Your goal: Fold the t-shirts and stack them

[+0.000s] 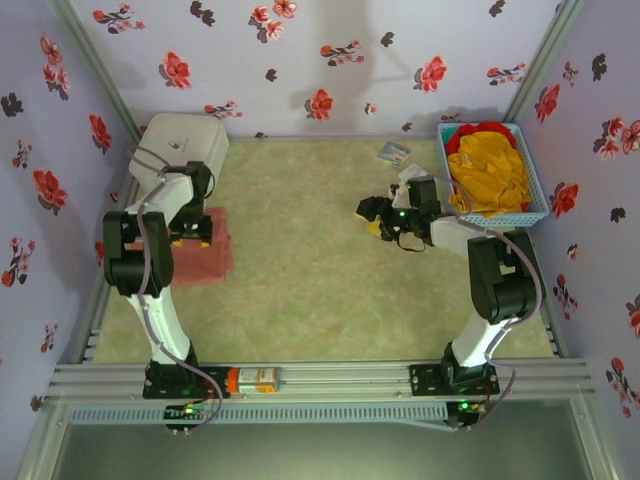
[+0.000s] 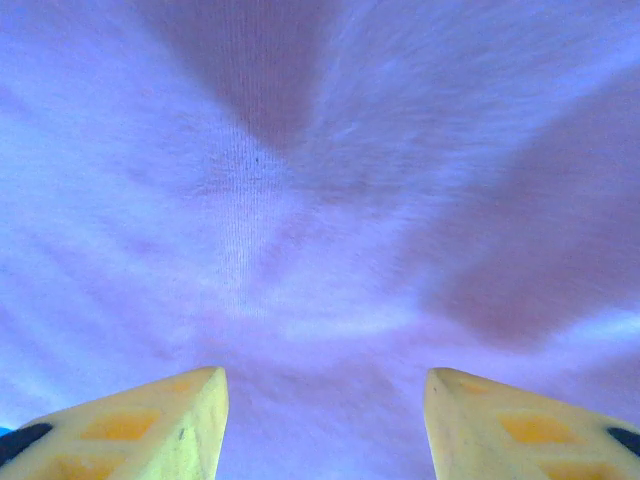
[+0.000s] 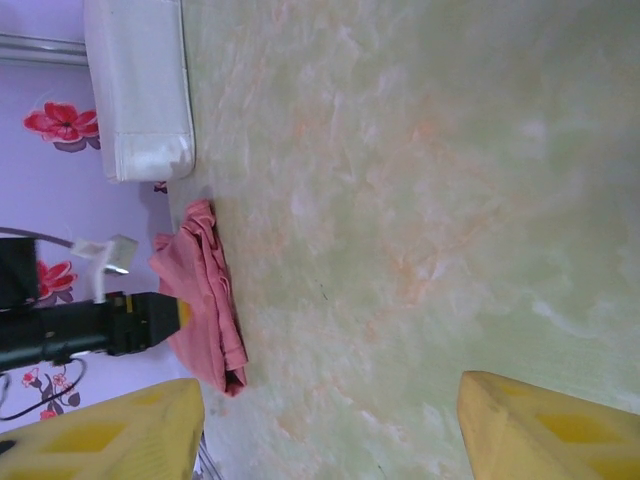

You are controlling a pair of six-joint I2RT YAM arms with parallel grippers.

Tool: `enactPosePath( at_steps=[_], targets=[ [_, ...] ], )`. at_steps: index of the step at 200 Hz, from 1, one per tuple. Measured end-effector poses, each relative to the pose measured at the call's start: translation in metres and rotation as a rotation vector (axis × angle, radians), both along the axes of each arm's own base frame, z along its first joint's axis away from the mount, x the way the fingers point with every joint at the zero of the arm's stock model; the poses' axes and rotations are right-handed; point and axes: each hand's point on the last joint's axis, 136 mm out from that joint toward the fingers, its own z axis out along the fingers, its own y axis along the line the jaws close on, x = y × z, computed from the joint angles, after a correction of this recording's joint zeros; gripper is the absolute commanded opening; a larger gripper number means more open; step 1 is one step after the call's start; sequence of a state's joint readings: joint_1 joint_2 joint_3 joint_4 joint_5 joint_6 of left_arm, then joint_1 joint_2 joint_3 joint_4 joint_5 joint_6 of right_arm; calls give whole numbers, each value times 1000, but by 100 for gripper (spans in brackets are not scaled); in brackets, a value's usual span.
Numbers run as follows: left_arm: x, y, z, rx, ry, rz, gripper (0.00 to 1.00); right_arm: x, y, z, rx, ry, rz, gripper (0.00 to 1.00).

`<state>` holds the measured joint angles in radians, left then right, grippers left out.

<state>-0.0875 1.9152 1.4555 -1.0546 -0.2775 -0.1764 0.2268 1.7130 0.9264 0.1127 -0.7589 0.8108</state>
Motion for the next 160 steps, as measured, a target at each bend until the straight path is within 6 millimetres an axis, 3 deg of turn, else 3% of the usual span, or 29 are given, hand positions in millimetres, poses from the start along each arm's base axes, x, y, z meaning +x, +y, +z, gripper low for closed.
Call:
enactPosePath(
  at_steps=[50,57,68,74,109,130,145,160],
  targets=[
    [-3,-27,60,-44,-166,-68,56,-4,-8,-3,-63,4,-6,73],
    [-4,-30,68,-59,-202,-72,56,-3,-12,-3,-86,-2,-11,76],
    [-6,-32,81,-82,-264,-76,57,-1,-19,-1,-131,-16,-29,92],
    [-7,-33,89,-92,-303,-78,58,1,-24,1,-163,-32,-41,99],
    [-2,-40,122,-152,-537,-111,62,6,-60,32,-384,-196,-119,99],
    [3,-44,124,-176,-663,-143,99,7,-86,60,-521,-328,-193,99],
    [5,-45,119,-186,-739,-150,100,3,-106,72,-617,-433,-252,99],
    [10,-43,114,-186,-822,-153,100,-7,-128,68,-710,-484,-319,99]
  ],
)
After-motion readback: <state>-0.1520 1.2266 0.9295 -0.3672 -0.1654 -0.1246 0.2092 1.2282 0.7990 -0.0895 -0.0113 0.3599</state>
